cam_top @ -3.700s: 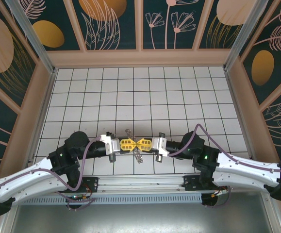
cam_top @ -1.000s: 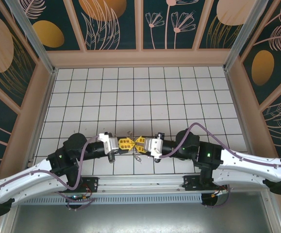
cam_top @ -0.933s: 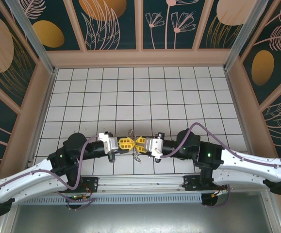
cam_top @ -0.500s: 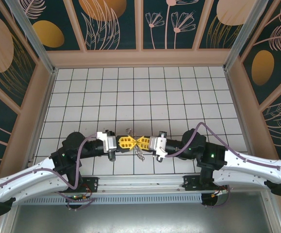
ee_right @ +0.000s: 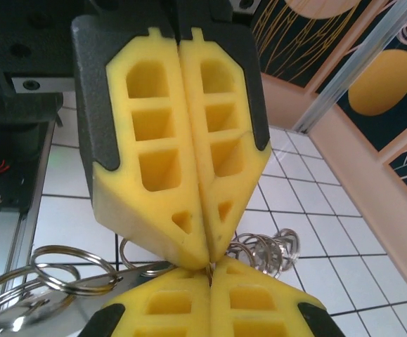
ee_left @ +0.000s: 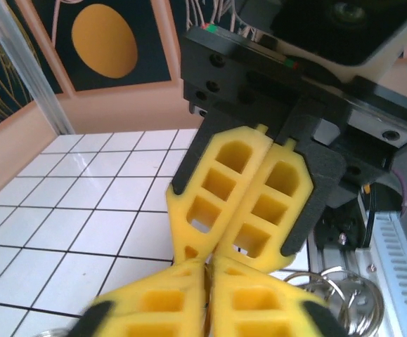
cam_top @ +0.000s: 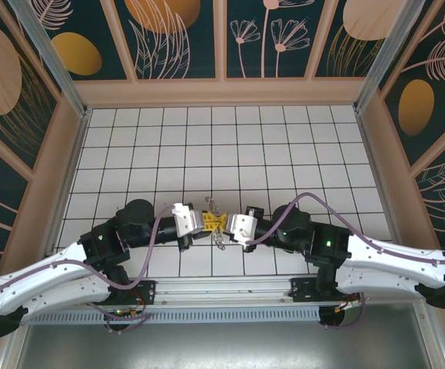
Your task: Put the keys on the keyring
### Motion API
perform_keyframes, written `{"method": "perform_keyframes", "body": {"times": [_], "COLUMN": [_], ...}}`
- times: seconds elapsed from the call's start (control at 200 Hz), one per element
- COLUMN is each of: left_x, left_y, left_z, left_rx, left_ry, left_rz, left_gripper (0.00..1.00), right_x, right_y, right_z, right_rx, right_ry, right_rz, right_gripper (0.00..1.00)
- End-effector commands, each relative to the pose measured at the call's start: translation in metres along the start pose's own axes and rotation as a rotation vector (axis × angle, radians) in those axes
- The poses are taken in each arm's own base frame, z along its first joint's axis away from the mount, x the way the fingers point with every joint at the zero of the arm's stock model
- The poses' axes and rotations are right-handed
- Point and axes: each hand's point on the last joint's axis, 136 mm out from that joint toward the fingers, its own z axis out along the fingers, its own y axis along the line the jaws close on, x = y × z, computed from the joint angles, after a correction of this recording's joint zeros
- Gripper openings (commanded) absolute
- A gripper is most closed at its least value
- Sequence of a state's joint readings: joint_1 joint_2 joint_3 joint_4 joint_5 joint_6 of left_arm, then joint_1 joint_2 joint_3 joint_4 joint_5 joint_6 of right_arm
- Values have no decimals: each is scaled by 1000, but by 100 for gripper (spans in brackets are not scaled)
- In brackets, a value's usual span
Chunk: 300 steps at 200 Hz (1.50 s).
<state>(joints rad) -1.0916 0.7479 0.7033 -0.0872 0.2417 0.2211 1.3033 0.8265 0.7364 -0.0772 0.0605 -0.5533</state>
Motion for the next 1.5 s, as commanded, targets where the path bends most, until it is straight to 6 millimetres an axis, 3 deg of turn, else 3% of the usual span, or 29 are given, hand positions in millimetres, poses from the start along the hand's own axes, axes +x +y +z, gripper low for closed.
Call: {"method": "perform_keyframes", "body": {"times": [0.0,0.18,0.265,0.39,0.52,0.671,0.741,0.966,1.041,1.161,1.316,1.391,1.451,1.496], "left_x": [11,-18,-41,-65,-69,-73,-72,-64,-49,-22,1,5,5,3], "left_y": [-1,-7,-12,-20,-25,-31,-32,-21,-11,5,16,18,19,18], "left_z": [6,-3,-14,-29,-28,-27,-27,-22,-13,-4,-1,0,2,2], "left_rx": [6,28,48,79,114,157,162,108,53,-22,-81,-96,-101,-95], "left_ry": [56,-117,-235,-407,-459,-474,-469,-361,-239,-51,76,90,82,62], "left_rz": [5,8,23,41,43,33,26,14,5,-3,5,7,8,7], "left_gripper": [0,0,0,0,0,0,0,0,0,15,20,16,0,0], "right_x": [-57,-54,-50,-57,-58,-56,-54,-43,-43,-46,-53,-57,-61,-63], "right_y": [-15,-12,-10,3,4,0,-4,-19,-24,-28,-27,-25,-22,-21], "right_z": [-15,-20,-21,-26,-26,-26,-25,-18,-19,-22,-23,-25,-27,-28], "right_rx": [32,35,38,-28,-29,-7,15,85,106,118,107,95,83,77], "right_ry": [-183,-215,-227,-300,-319,-309,-298,-213,-190,-181,-198,-216,-229,-241], "right_rz": [-19,5,25,35,37,46,55,42,26,11,-9,-15,-20,-26], "right_gripper": [0,0,10,16,16,6,0,0,0,0,0,0,0,0]}}
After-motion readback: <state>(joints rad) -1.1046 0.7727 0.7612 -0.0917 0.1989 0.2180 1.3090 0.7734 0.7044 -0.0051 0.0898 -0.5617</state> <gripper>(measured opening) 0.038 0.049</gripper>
